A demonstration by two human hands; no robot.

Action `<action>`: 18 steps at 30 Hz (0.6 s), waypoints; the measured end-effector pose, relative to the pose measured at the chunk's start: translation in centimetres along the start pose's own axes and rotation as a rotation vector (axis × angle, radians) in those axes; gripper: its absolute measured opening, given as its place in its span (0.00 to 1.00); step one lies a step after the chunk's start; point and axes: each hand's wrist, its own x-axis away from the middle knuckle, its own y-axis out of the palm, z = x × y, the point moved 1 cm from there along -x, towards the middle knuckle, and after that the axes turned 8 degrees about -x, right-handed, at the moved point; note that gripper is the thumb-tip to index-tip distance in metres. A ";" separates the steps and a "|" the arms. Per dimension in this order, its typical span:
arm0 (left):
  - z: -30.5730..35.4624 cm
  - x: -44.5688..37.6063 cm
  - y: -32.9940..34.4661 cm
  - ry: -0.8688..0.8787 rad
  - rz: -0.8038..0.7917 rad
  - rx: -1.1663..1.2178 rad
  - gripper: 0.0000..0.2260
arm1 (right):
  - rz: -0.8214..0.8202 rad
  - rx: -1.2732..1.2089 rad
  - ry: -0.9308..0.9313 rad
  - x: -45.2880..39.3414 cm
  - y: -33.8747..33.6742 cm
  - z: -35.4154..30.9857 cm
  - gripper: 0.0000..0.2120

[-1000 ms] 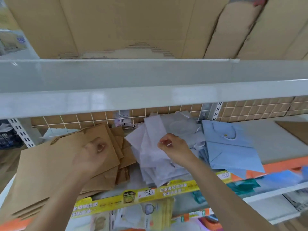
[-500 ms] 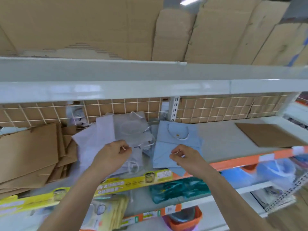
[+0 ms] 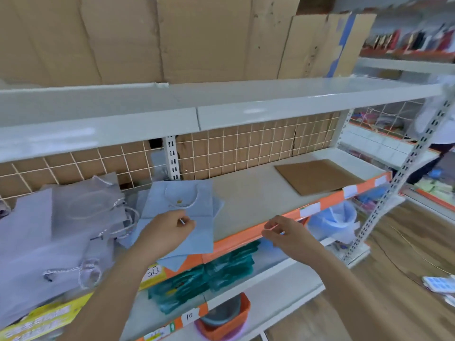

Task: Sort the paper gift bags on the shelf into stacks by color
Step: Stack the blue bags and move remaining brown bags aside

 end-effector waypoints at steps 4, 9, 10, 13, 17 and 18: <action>3.7 -4.0 3.1 0.046 -0.052 0.016 0.10 | 0.052 -0.010 0.041 -2.1 -3.9 3.0 0.06; 8.5 -9.6 7.4 0.078 -0.114 0.038 0.11 | 0.081 0.021 0.112 -5.6 -9.1 6.3 0.05; 9.5 -10.8 8.0 0.075 -0.128 0.032 0.10 | 0.090 0.023 0.125 -6.4 -10.4 6.7 0.06; 12.5 -14.4 9.4 0.068 -0.146 0.013 0.10 | 0.148 0.040 0.143 -8.7 -14.3 7.7 0.10; 14.8 -17.9 10.6 0.073 -0.144 -0.044 0.10 | 0.155 0.039 0.154 -11.4 -17.4 9.3 0.10; 15.2 -18.4 11.0 0.071 -0.151 -0.056 0.10 | 0.139 0.044 0.159 -11.9 -17.9 10.0 0.09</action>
